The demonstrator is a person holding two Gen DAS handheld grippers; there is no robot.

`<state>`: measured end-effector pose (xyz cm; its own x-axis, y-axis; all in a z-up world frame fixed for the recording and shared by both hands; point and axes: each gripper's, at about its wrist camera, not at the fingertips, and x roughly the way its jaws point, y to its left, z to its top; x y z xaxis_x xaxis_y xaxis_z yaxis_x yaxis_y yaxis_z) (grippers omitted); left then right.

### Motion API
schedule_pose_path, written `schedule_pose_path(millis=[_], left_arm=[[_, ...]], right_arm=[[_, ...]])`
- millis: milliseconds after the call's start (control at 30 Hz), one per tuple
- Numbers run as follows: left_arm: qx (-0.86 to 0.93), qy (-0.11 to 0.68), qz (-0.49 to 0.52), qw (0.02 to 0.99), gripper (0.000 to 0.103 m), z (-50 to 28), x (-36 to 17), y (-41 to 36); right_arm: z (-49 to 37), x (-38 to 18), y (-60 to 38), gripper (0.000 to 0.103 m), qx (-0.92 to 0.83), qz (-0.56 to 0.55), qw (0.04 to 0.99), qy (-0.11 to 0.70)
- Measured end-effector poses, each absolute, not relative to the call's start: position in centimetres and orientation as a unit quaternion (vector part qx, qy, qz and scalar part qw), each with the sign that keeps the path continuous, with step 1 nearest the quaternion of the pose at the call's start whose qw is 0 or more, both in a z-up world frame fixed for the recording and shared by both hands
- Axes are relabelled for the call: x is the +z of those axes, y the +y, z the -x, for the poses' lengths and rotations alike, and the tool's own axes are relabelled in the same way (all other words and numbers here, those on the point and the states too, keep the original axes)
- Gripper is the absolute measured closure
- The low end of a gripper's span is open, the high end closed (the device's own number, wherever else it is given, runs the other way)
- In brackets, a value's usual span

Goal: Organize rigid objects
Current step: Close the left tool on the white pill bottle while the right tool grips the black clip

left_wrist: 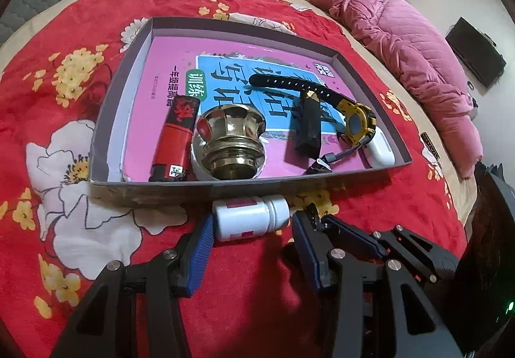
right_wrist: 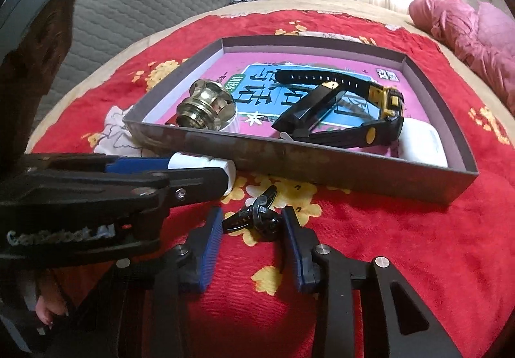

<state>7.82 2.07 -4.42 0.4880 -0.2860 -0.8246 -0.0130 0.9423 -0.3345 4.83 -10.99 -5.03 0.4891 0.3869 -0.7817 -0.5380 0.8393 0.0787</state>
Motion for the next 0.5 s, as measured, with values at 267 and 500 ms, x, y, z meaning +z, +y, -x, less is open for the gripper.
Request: schedule_pose_path(millis=[267, 500], left_arm=[[-0.056, 0.513, 0.141, 0.845, 0.054, -8.7, -5.2, 1.2], [-0.054, 0.508, 0.125, 0.851, 0.053, -8.4, -5.1, 1.0]], right_arm=[[-4.7, -4.4, -12.3, 0.065, 0.252, 0.105, 0.863, 0.426], [-4.6, -3.5, -13.3, 0.065, 0.245, 0.098, 0.869, 0.420]])
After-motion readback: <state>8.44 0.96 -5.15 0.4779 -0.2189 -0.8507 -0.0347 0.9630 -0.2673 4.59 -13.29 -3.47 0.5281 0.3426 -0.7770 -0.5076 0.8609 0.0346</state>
